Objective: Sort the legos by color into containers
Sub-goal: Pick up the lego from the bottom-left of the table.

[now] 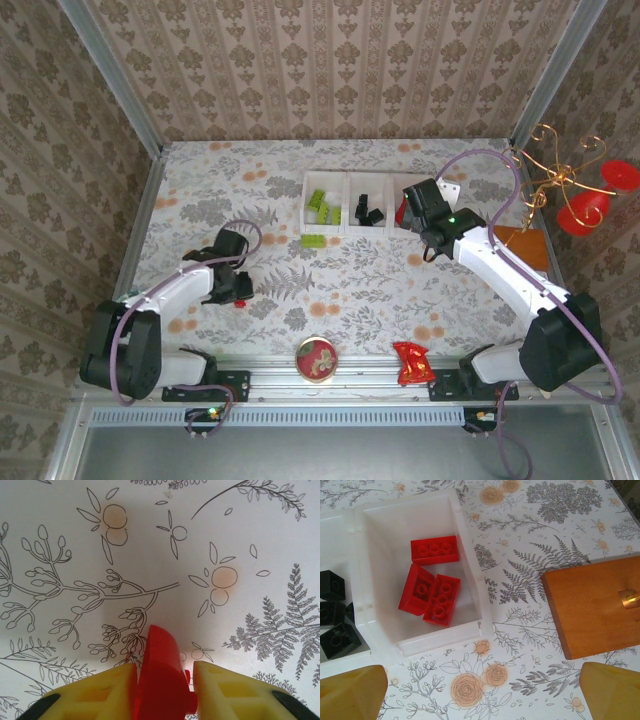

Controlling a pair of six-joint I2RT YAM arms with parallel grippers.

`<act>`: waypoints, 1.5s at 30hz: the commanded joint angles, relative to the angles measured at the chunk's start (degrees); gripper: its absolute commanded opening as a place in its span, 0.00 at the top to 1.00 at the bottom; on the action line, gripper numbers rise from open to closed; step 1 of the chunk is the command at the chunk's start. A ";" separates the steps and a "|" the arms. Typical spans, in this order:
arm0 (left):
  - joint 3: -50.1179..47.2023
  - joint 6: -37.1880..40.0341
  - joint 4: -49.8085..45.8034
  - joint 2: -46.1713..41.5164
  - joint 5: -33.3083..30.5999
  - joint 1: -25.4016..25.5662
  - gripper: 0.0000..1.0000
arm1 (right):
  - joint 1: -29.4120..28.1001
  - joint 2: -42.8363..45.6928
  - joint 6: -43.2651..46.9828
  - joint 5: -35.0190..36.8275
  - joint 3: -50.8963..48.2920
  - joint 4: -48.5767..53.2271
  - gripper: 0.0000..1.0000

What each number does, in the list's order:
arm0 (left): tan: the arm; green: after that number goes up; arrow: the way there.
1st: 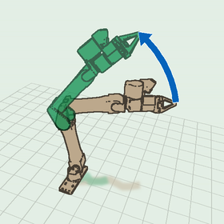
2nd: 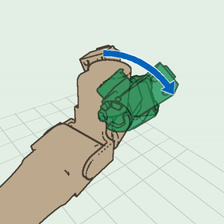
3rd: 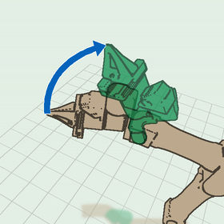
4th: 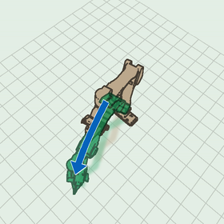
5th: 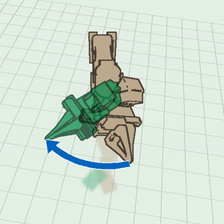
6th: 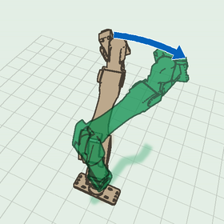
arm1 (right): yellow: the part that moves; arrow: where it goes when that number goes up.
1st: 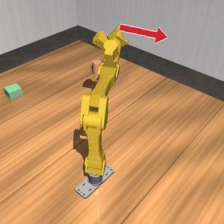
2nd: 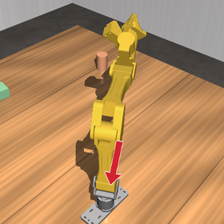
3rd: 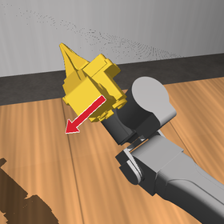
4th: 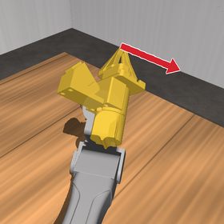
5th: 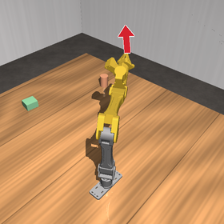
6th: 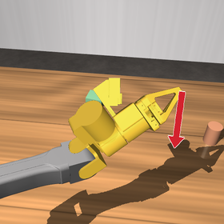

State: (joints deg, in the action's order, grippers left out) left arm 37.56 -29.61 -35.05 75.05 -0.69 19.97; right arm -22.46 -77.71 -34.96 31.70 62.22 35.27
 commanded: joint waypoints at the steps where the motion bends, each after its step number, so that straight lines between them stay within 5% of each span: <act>1: -0.69 -0.27 0.30 0.36 -1.07 0.42 0.69 | -0.22 1.68 -1.86 1.27 -0.77 -0.42 0.00; 14: -1.31 -0.63 -0.37 0.74 -1.42 0.42 0.59 | -0.26 1.91 -1.65 1.34 -0.65 -0.81 0.00; 29: 2.35 -0.79 0.41 0.70 -1.51 2.20 0.78 | -0.22 2.15 -2.16 1.85 -0.22 0.04 0.00; 45: 33.10 4.49 8.60 18.12 -2.54 15.56 0.79 | -0.16 6.19 -3.23 4.34 -2.43 1.59 0.00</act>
State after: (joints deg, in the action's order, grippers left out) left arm 65.49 -28.29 -28.69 90.04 -4.01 33.54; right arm -22.46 -73.30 -36.38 32.86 60.49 35.03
